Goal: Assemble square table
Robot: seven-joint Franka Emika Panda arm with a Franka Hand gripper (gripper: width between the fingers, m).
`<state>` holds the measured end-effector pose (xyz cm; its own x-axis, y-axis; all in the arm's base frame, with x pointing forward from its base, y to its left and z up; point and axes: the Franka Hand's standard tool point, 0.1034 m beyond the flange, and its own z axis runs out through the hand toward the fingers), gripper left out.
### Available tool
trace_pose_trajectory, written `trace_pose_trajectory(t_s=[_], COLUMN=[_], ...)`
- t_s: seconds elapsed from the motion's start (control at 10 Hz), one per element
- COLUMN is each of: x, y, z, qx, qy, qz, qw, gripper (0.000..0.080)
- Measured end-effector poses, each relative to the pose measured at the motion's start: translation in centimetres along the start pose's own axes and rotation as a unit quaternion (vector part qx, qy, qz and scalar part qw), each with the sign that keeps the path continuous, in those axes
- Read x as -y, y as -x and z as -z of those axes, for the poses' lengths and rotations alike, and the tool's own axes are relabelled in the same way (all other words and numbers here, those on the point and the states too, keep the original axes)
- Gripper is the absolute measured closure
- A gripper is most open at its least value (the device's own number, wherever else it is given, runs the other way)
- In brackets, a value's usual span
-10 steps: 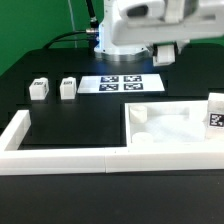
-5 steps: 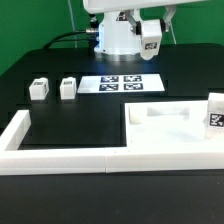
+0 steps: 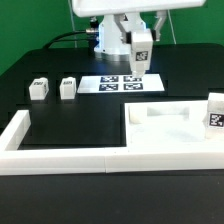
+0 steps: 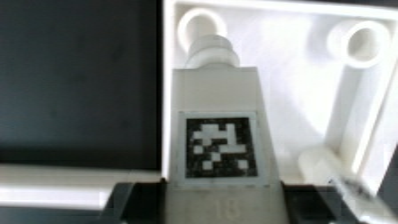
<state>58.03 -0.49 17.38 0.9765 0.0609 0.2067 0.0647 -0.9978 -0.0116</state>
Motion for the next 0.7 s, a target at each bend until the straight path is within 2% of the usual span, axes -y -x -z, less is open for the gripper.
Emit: trace_pose_trajectory(t_s=[0.1,0.3,0.5,0.7], x=[-0.4,-1.3,-2.1,-2.0], y=[-2.6,-5.2,-4.8,-4.5], z=[0.1,0.9,0.8,0.5], qx=[-0.039,-0.096,-0.16,-0.15], qy=[0.007,0.015,0.042,0.04], qz=[-0.007,-0.021,-0.012,-0.012], qw=[0.999,0.995,0.986,0.988], gripper=[0.0508,0.0508,0.0508,0.0508])
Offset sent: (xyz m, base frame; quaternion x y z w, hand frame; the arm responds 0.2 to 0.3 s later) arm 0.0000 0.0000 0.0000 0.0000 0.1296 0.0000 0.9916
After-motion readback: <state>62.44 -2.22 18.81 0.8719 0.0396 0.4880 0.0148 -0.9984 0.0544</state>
